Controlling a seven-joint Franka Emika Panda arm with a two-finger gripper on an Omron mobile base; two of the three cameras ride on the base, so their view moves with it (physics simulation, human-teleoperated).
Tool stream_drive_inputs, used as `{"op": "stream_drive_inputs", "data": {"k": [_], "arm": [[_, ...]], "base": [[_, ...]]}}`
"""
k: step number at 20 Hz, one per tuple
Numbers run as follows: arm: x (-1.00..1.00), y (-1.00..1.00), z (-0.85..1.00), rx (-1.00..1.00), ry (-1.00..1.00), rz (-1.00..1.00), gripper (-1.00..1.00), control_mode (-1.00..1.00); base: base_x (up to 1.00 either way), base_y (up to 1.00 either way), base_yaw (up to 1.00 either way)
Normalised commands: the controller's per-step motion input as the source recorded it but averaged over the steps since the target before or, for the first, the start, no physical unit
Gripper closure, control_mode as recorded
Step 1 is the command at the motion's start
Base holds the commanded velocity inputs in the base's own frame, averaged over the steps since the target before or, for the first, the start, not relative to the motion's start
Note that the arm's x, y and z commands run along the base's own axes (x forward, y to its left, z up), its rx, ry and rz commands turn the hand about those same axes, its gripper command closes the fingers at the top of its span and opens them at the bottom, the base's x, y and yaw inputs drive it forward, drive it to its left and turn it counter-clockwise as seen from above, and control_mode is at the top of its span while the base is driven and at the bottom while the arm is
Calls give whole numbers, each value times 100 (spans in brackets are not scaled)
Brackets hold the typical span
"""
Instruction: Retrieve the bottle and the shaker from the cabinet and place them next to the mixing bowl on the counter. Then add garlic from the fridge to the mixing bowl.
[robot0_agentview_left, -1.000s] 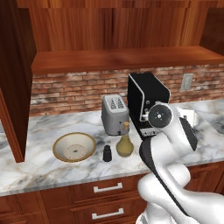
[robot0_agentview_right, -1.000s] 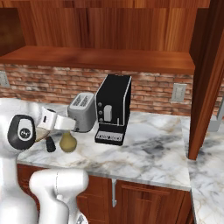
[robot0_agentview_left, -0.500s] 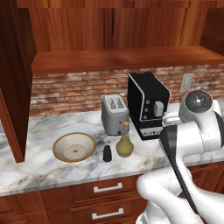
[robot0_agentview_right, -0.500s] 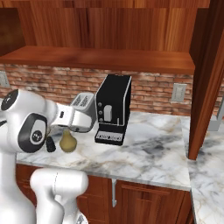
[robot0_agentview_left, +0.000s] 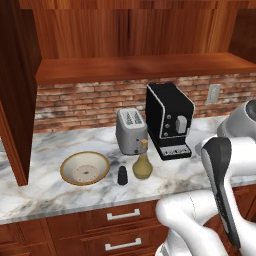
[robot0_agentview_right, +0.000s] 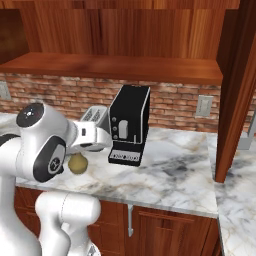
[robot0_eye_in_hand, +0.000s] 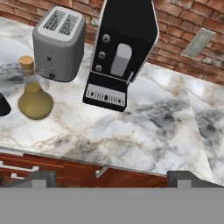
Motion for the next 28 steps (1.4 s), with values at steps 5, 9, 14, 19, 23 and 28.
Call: {"op": "stream_drive_inputs", "data": {"k": [5, 9, 14, 19, 23, 28], "arm": [[-8, 5, -31, 0, -1, 10, -100, -100], [-13, 9, -25, 0, -5, 1, -100, -100], [-2, 3, -14, 0, -4, 0, -100, -100], [0, 0, 0, 0, 0, 0, -100, -100], [0, 0, 0, 0, 0, 0, -100, 100], [0, 0, 0, 0, 0, 0, -100, 100]], "base": [[0, 0, 0], [0, 0, 0], [0, 0, 0], [0, 0, 0], [-1, 0, 0], [-42, 0, 3]]}}
